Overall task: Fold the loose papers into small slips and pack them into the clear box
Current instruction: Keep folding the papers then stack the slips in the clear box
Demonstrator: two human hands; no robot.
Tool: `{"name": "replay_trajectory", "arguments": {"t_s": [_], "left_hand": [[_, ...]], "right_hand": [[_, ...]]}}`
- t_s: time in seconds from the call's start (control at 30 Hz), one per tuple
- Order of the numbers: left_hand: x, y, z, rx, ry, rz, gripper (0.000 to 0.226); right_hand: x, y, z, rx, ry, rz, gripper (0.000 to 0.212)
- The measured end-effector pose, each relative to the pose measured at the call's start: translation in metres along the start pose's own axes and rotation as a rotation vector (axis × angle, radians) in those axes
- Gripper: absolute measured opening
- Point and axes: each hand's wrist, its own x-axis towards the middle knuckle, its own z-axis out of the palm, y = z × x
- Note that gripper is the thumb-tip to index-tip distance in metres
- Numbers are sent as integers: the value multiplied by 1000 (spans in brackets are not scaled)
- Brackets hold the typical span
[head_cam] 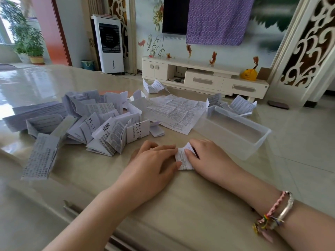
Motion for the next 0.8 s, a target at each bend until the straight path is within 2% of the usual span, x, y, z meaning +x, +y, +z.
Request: {"name": "replay_trajectory", "arguments": {"t_s": [0.13,0.23,0.3,0.37,0.5,0.7,0.8], "left_hand": [[0,5,0,46,0,-24,69],[2,9,-3,101,-48,-44,54],[1,13,-5,155,-70,-43,41],[1,17,-7,191,-73,-44,36],[3,24,-7,241,-100,-63,35],[4,27,-7,289,-115,-59,35],[3,28,-8,298,-108,-53,36]], "right_hand": [[-1,-2,-1,12,8,9,38],[-3,-5,-2,54,32,37,25],[-11,-9,-2,74,69,57,31],[-21,-12,-1,-6,143,30,40],[-33,-12,-3,-62,189,28,45],[-34,-18,3,33,122,60,38],[-34,-13,-2,104,70,141,34]]}}
